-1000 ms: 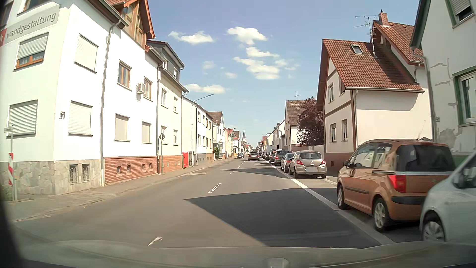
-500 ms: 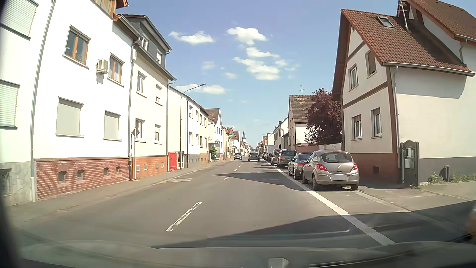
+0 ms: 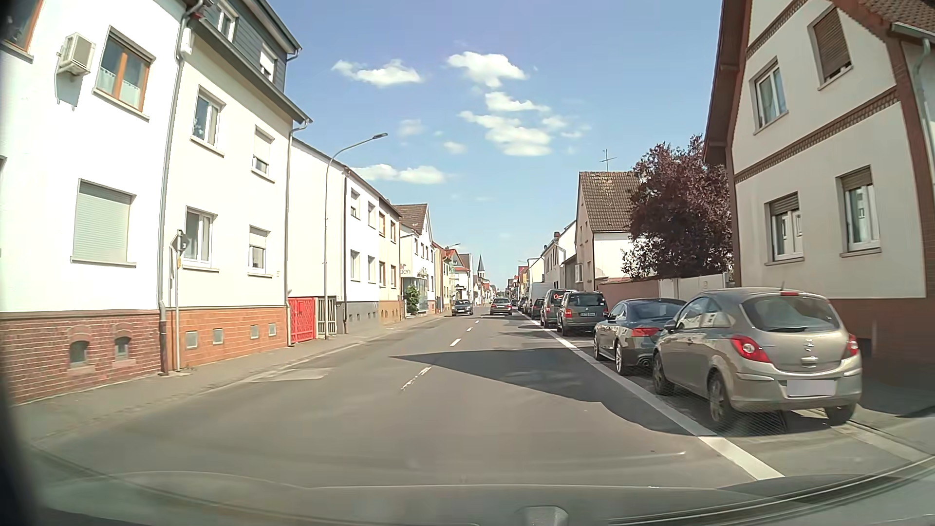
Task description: Follow the waypoints while adhering to traffic rules and regulations
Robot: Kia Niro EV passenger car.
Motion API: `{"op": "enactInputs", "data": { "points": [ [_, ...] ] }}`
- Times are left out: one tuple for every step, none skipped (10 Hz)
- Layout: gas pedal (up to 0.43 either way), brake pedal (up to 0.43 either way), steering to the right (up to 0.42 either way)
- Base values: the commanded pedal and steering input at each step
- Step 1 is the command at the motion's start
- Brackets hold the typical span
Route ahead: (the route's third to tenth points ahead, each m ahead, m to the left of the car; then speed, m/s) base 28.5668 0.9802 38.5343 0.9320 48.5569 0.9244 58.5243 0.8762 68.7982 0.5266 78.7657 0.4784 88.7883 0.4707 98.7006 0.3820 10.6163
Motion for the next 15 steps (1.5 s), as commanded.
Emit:
{"op": "enactInputs", "data": {
  "points": [
    [0.028, 0.03, -0.002],
    [0.028, 0.03, -0.002],
    [0.028, 0.03, -0.002],
    [0.028, 0.03, -0.001],
    [0.028, 0.03, -0.001],
    [0.028, 0.03, -0.001],
    [0.028, 0.03, -0.001],
    [0.028, 0.03, -0.001],
    [0.028, 0.03, -0.001],
    [0.028, 0.03, -0.001],
    [0.028, 0.03, 0.0],
    [0.028, 0.03, 0.001],
    [0.028, 0.03, 0.001],
    [0.028, 0.03, 0.003],
    [0.028, 0.03, 0.003]
  ]
}}
